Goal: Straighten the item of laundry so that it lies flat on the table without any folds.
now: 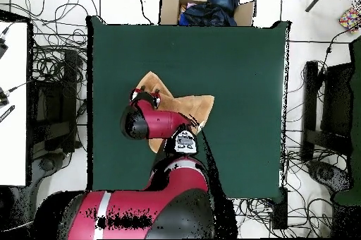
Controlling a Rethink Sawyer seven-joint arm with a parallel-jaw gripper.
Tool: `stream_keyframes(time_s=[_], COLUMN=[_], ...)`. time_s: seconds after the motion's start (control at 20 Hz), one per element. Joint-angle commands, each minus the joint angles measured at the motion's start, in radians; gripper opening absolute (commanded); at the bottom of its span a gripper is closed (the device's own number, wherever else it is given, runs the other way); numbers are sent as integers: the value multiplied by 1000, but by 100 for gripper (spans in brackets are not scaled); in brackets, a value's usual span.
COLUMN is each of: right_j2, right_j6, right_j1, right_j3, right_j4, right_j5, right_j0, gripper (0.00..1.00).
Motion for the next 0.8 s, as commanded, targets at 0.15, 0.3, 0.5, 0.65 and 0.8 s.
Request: stream_keyframes(time_s=[0.15, 0.3, 0.5, 0.65, 0.8], right_j2=[148, 161, 159, 152, 141], right_j6=[179, 181, 188, 195, 186], right_j1=[29, 25, -1, -30, -94], right_j3=[94, 113, 137, 149, 162], right_j4=[-47, -61, -52, -36, 3], right_j5=[-38, -52, -52, -53, 36], right_j0=[-61, -71, -63, -54, -39], gripper=[100, 100, 100, 100, 100])
